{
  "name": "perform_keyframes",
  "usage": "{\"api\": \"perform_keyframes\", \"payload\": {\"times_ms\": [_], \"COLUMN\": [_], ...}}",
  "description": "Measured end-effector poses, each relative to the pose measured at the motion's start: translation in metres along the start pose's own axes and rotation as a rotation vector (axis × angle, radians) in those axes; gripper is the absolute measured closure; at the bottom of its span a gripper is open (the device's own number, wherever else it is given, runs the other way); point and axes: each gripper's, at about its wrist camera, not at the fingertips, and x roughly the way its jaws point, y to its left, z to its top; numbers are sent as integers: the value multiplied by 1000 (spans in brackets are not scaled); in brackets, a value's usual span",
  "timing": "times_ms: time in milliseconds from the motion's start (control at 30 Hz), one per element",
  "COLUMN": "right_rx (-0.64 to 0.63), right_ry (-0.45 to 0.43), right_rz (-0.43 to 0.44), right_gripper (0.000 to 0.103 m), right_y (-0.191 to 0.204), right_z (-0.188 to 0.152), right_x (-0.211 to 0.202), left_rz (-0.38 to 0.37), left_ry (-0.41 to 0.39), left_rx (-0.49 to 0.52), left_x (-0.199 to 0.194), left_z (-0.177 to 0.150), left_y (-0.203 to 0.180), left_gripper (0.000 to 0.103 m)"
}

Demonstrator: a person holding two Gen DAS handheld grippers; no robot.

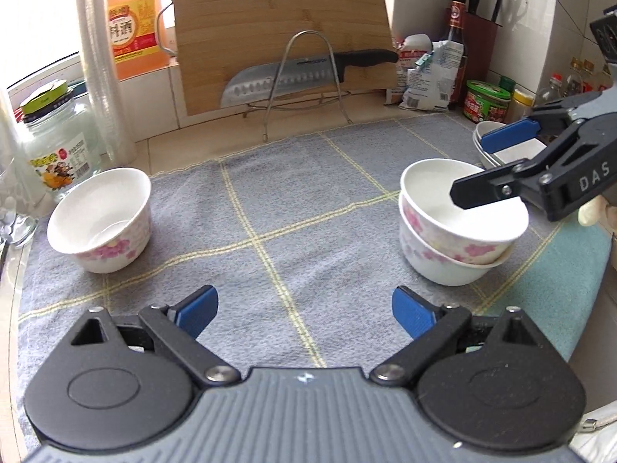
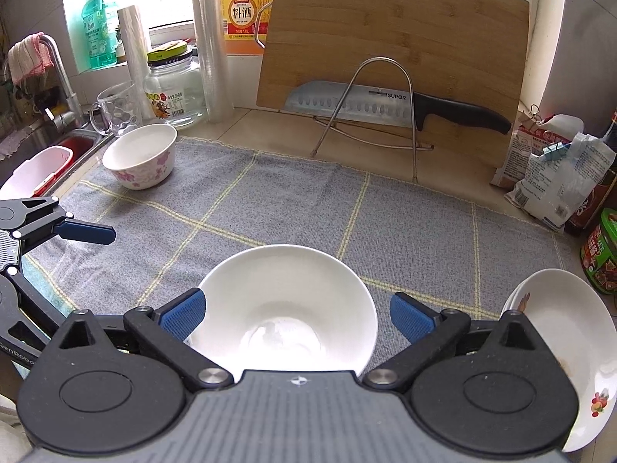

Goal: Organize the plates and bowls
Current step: 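Reach the right tool to the white bowl beside the glass jar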

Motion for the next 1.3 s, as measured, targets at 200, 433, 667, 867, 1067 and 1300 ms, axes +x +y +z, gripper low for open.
{"api": "perform_keyframes", "payload": {"times_ms": [200,433,667,867,1067,1300], "right_rx": [-26,-85,-139,-182,-194,-217], "right_ry": [-30,-29,-24,4,48,87], "right_rz": [47,104,159,181,210,255], "right_gripper": [0,0,0,0,0,0], "right_y": [29,72,101,117,124,137], "right_z": [26,53,82,102,124,147], "right_x": [4,19,36,59,90,127], "left_rz": [111,156,193,190,183,193], "left_ry": [-38,-82,-109,-89,-80,-87], "left_rx": [-75,-107,-116,-124,-113,-87], "left_x": [-10,-14,-3,18,35,42], "left_z": [-12,-16,-10,-8,-5,-1], "left_y": [47,85,107,122,132,139], "left_gripper": [6,6,3,3,3,3]}}
